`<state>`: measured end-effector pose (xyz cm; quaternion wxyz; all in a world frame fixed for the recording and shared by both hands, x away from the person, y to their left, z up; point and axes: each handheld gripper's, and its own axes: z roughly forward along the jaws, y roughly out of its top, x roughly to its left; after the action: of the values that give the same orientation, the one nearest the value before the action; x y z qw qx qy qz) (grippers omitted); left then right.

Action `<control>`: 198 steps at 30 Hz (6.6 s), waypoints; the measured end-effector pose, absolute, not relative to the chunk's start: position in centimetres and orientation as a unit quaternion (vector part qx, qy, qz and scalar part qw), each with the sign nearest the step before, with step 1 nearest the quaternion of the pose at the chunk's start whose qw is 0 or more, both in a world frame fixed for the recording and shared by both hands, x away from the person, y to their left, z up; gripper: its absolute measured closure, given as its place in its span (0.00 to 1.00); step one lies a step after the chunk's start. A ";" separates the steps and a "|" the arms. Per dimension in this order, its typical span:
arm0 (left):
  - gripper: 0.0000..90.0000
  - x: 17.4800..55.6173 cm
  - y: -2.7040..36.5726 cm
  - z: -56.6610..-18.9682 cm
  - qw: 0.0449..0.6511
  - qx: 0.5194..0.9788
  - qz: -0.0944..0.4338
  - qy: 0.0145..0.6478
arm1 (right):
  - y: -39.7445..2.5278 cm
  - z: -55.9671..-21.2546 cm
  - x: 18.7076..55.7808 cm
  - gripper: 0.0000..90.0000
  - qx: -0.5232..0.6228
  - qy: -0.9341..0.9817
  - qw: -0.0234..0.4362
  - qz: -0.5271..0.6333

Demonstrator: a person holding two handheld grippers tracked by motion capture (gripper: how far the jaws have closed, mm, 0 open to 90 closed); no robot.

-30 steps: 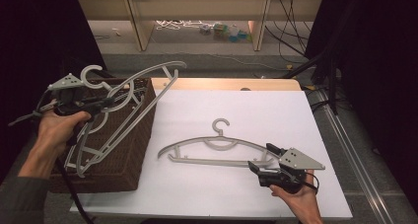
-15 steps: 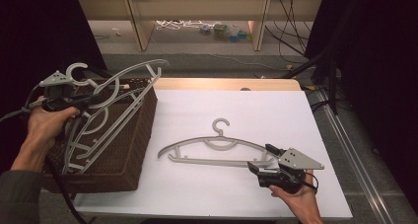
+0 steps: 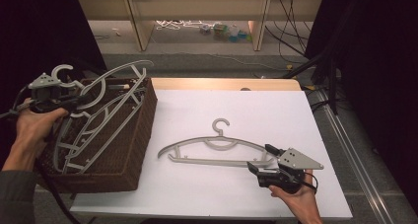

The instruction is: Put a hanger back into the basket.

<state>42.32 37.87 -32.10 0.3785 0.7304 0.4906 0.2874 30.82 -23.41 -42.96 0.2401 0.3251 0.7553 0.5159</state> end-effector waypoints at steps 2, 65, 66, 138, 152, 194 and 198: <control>0.91 42.3 38.3 -32.3 0.370 0.731 0.290 0.494 | -23.5 -43.0 30.9 0.21 0.320 0.756 0.245 0.515; 0.60 41.1 38.5 -38.1 0.357 0.716 0.278 0.531 | -23.4 -43.2 31.1 0.21 0.322 0.761 0.236 0.511; 0.58 40.8 37.9 -37.9 0.369 0.711 0.282 0.528 | -23.4 -43.3 31.2 0.21 0.320 0.758 0.235 0.517; 0.18 28.9 18.7 -43.1 0.576 0.695 0.249 0.350 | -23.6 -42.1 33.9 0.18 0.313 0.780 0.234 0.488; 0.18 29.0 19.1 -43.2 0.581 0.691 0.246 0.351 | -22.1 -43.2 41.1 0.36 0.295 0.881 0.181 0.323; 0.19 29.2 18.6 -43.3 0.580 0.704 0.227 0.340 | -19.3 -46.0 47.6 0.82 0.252 0.952 0.072 0.160; 0.19 29.3 18.4 -43.4 0.585 0.701 0.226 0.340 | -18.9 -45.9 47.6 0.85 0.251 0.954 0.072 0.148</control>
<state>29.28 18.45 -43.37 0.5851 0.7008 0.3396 0.2262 47.56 -18.89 -45.92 0.0716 0.2510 0.9540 0.1478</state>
